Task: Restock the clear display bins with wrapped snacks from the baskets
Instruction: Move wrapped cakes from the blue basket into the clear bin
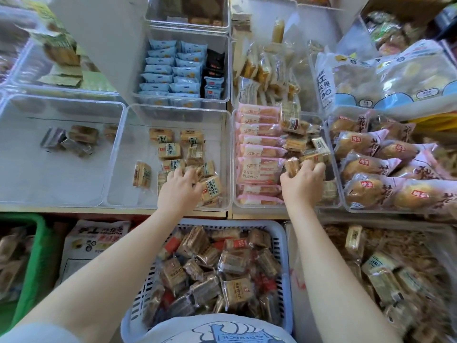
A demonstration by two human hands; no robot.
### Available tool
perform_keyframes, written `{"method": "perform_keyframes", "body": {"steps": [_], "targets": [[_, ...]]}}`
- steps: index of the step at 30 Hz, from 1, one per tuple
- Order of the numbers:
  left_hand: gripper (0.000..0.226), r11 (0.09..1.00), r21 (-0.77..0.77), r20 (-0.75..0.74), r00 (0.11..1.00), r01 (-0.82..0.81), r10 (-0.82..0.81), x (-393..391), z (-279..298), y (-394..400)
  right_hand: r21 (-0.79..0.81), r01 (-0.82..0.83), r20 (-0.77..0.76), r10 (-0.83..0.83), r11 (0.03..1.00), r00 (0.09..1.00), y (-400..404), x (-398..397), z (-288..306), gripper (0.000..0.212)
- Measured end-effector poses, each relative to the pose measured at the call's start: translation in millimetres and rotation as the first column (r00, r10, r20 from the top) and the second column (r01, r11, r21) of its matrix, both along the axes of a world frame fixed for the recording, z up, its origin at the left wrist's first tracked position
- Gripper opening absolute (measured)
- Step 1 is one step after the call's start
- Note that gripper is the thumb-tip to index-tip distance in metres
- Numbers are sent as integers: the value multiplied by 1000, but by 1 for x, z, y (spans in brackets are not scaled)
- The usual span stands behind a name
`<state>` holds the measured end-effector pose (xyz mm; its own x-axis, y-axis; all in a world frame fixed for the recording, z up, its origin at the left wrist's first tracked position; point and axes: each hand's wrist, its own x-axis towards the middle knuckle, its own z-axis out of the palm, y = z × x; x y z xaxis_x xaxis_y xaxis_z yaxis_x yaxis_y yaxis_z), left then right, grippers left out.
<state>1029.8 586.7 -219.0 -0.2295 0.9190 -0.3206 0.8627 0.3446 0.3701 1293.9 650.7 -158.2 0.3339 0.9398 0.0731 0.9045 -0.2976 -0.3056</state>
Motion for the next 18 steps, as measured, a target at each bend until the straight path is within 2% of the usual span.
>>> {"method": "perform_keyframes", "body": {"steps": [2, 4, 6, 8, 11, 13, 15, 17, 18], "targets": [[56, 1000, 5, -21, 1000, 8, -7, -1, -1, -1, 79, -16, -128, 26, 997, 991, -13, -2, 12, 30], [65, 997, 68, -24, 1000, 21, -20, 1, 3, -3, 141, -120, -236, 152, 983, 960, -25, -4, 23, 29], [69, 985, 170, 112, 992, 31, -50, 7, 16, -4, 157, -287, -318, 323, 945, 891, -33, -8, 29, 28], [68, 978, 210, 350, 933, 9, -84, 13, 33, -5, 119, -468, -395, 475, 875, 786, -38, -15, 32, 28], [73, 997, 70, 644, 762, 36, -73, 17, 61, -5, 54, -621, -497, 560, 782, 663, -45, -32, 32, 33], [71, 993, -63, 736, 677, 100, -21, 14, 69, -6, 41, -657, -552, 566, 752, 613, -49, -45, 29, 34], [73, 979, -136, 731, 682, 150, -3, 7, 70, -8, 41, -659, -587, 552, 751, 592, -52, -54, 23, 34], [74, 975, -157, 689, 725, 154, -4, 4, 67, -10, 21, -646, -578, 536, 763, 615, -54, -57, 16, 35], [67, 981, -144, 666, 746, 129, -1, 4, 65, -9, -2, -639, -555, 531, 769, 641, -55, -56, 12, 38]]}}
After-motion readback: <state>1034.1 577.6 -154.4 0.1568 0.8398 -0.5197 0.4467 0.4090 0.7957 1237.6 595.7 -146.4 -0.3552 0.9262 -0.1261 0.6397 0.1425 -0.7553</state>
